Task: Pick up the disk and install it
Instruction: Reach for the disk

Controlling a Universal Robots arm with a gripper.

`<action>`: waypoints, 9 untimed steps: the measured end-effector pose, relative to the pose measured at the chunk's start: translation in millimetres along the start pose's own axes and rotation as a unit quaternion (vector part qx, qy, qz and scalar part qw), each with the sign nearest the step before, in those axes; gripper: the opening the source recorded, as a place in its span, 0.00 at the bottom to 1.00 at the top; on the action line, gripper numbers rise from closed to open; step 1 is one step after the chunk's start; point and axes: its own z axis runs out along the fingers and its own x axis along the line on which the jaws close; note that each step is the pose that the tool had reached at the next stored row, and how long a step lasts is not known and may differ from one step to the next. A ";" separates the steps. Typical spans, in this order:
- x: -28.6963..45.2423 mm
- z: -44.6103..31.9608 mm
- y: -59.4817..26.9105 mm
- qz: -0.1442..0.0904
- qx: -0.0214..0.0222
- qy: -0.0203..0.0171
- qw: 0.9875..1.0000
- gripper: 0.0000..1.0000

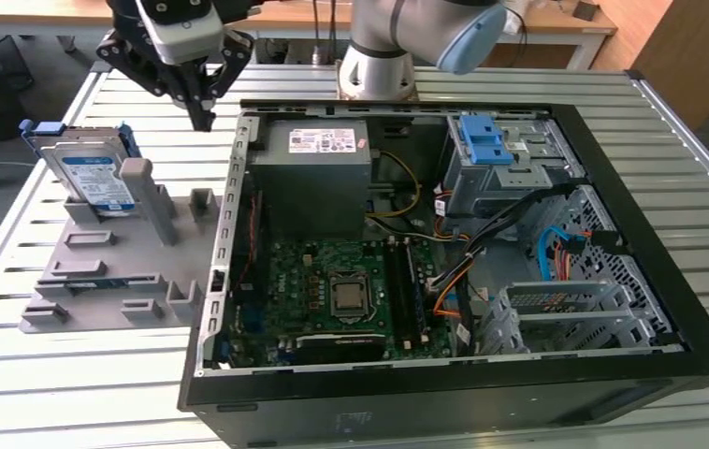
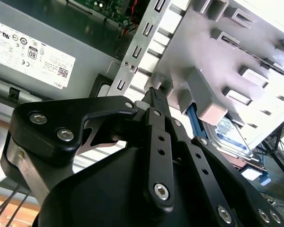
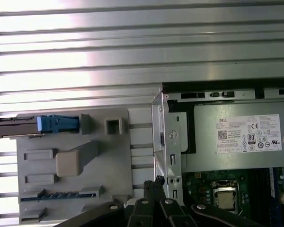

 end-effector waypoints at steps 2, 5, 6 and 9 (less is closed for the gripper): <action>3.0 0.0 -0.2 0.000 0.000 0.000 1.000 0.11; 8.7 0.0 -0.6 0.000 0.000 0.000 1.000 0.11; 10.9 0.0 -0.8 0.000 0.000 0.000 1.000 0.11; 15.1 0.2 -1.1 0.000 0.000 0.000 1.000 0.11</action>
